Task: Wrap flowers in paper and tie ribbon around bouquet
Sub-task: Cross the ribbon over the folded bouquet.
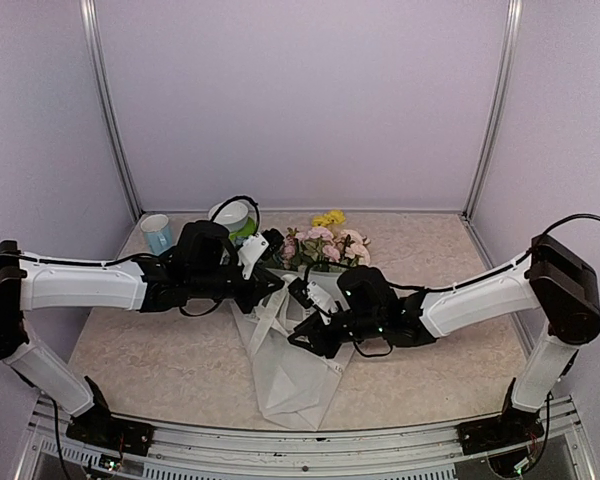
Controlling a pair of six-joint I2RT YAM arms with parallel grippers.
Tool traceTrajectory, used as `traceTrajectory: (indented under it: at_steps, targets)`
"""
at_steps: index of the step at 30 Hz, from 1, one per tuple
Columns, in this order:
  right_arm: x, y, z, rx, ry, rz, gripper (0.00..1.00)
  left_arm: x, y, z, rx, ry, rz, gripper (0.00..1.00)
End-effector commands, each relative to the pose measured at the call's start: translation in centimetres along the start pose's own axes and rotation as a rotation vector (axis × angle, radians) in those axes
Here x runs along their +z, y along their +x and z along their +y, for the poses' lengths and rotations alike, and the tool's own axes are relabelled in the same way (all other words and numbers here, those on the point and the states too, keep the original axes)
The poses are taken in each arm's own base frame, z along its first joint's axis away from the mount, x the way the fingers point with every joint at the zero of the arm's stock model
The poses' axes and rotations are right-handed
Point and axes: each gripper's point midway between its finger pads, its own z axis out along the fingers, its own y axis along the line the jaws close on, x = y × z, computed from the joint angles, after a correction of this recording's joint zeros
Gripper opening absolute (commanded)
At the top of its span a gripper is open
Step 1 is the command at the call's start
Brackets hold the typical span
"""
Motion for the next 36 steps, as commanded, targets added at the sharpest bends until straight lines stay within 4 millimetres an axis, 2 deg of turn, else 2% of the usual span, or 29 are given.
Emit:
traceTrajectory:
  at_steps: [1,6,11,16,21,23,29,33,36]
  targets:
    - [1.0,0.3,-0.2,-0.028,0.026,0.014,0.28,-0.5,-0.7,0.7,-0.004,-0.018,-0.033,0.0]
    - [1.8,1.8,-0.5,-0.017,0.028,0.07,0.28,-0.8,-0.8,1.1,-0.008,-0.035,-0.036,0.0]
    - [1.0,0.6,0.2,-0.01,0.006,0.04,0.01,-1.1,-0.3,2.4,-0.013,-0.115,-0.016,0.0]
    - [-1.6,-1.8,1.8,-0.003,-0.046,-0.047,0.0,-1.4,0.5,3.7,-0.011,-0.194,0.017,0.0]
    - [-2.5,-2.4,2.1,0.037,-0.053,-0.072,0.0,0.9,4.0,3.4,-0.005,-0.183,0.168,0.0]
    - [-2.8,-2.5,1.4,0.057,-0.019,-0.086,0.0,1.6,5.3,3.0,0.012,-0.178,0.236,0.0]
    - [-3.4,-1.5,-4.4,0.208,0.2,-0.099,0.0,1.5,7.5,2.0,-0.006,-0.149,0.286,0.0]
    - [-1.4,-1.1,-6.2,0.24,0.248,-0.064,0.0,2.4,8.0,1.6,-0.015,-0.124,0.289,0.0]
    - [0.3,0.3,-7.8,0.268,0.318,0.011,0.0,3.1,8.3,1.5,-0.022,-0.118,0.303,0.0]
